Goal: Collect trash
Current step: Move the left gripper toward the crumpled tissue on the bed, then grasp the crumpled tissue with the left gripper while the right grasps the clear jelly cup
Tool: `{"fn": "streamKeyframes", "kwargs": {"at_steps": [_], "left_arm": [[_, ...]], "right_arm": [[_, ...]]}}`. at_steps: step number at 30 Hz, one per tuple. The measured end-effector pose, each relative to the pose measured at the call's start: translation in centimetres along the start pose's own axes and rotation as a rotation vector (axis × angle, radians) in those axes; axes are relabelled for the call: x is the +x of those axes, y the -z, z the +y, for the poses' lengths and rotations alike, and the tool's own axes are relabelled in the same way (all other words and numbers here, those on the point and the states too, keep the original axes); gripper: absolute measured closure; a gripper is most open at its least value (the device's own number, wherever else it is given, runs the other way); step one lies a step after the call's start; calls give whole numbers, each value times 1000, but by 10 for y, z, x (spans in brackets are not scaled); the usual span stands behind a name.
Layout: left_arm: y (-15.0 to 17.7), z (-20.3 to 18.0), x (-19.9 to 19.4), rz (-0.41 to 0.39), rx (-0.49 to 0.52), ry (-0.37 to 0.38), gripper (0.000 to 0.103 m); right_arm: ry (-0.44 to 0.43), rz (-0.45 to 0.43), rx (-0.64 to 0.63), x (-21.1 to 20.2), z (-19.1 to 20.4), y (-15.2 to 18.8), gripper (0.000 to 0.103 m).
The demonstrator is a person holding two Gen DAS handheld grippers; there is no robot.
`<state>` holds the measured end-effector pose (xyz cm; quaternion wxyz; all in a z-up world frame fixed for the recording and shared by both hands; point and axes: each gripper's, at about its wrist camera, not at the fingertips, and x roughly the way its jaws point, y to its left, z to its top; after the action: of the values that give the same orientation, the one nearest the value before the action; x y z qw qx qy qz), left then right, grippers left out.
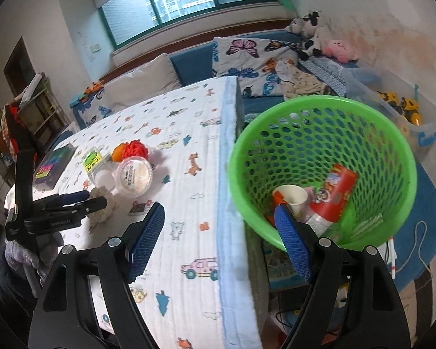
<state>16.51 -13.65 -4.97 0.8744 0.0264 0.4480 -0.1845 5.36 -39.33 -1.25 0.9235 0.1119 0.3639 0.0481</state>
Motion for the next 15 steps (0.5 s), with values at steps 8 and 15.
{"fn": "streamKeyframes", "kwargs": {"at_steps": [8, 15], "left_arm": [[3, 10, 5, 12, -7, -25, 32], [6, 21, 8, 17, -19, -38, 49]], "right_arm": [[-16, 12, -8, 8, 9, -1, 25], [-32, 26, -21, 15, 16, -1, 25]]}}
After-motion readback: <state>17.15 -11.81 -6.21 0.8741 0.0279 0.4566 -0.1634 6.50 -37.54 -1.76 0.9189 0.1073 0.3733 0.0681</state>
